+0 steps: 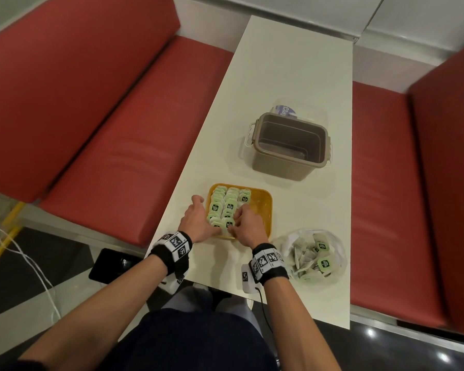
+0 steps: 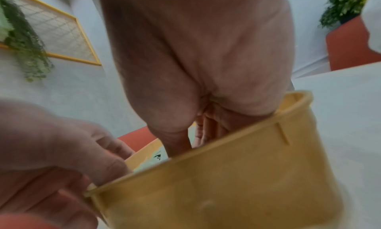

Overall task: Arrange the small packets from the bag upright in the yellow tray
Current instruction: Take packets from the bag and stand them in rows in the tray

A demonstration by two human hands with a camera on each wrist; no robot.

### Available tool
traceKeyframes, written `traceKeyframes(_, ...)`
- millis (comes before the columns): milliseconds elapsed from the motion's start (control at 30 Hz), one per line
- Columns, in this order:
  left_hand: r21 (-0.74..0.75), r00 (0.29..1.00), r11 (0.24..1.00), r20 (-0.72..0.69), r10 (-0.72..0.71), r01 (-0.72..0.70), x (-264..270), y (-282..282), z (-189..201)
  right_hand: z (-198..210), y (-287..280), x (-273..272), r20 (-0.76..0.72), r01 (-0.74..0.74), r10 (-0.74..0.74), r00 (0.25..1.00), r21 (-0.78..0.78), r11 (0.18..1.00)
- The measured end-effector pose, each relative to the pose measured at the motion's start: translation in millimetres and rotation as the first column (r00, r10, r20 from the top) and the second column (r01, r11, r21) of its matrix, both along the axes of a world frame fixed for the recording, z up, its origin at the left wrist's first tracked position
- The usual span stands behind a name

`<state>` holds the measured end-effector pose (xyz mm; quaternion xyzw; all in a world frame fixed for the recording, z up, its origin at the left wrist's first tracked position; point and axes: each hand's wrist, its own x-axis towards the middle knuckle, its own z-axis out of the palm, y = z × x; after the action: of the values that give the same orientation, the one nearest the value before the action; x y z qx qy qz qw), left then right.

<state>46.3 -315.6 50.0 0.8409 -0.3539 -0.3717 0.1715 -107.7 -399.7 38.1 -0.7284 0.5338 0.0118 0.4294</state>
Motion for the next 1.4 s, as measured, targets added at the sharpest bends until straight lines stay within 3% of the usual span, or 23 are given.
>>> traceKeyframes(167, 0.094, 0.996, 0.994, 0.062, -0.056, 0.05, 6, -10, -5, 1, 2, 0, -0.056, 0.064, -0.065, 0.996, -0.027, 0.998)
traceKeyframes(300, 0.1, 0.996, 0.993, 0.063, -0.07, 0.064, 11, -8, -15, 2, 3, 4, -0.12, 0.03, -0.026, 0.992, 0.032, 0.999)
traceKeyframes(467, 0.067, 0.996, 0.996, 0.064, -0.062, 0.057, 11, -6, -20, -5, 7, 11, -0.125, 0.068, -0.069, 0.99, -0.011, 0.998)
traceKeyframes(633, 0.061, 0.995, 0.996, 0.071, -0.074, 0.069, 11, -5, -22, -9, 13, 13, -0.064, 0.119, -0.127, 0.99, -0.119, 0.986)
traceKeyframes(1033, 0.075, 0.991, 0.994, 0.093, -0.092, 0.085, 6, -4, -16, -17, 12, 12, -0.02, 0.123, -0.126, 0.992, -0.116, 0.986)
traceKeyframes(1167, 0.072, 0.994, 0.995, 0.083, -0.075, 0.069, 3, -2, -2, -2, 11, 8, -0.022, 0.067, -0.07, 0.997, -0.131, 0.989)
traceKeyframes(1267, -0.041, 0.993, 0.999, 0.117, -0.023, 0.028, -6, 1, 17, 29, 1, -8, 0.026, 0.087, -0.083, 0.996, -0.255, 0.963)
traceKeyframes(1333, -0.215, 0.991, 0.977, 0.131, 0.036, -0.008, -18, 4, 33, 57, -6, -27, 0.101, 0.141, -0.114, 0.988, -0.332, 0.933)
traceKeyframes(1400, -0.434, 0.993, 0.901, 0.1, 0.067, -0.017, -35, 6, 51, 84, -12, -55, 0.164, 0.192, -0.141, 0.976, -0.361, 0.913)
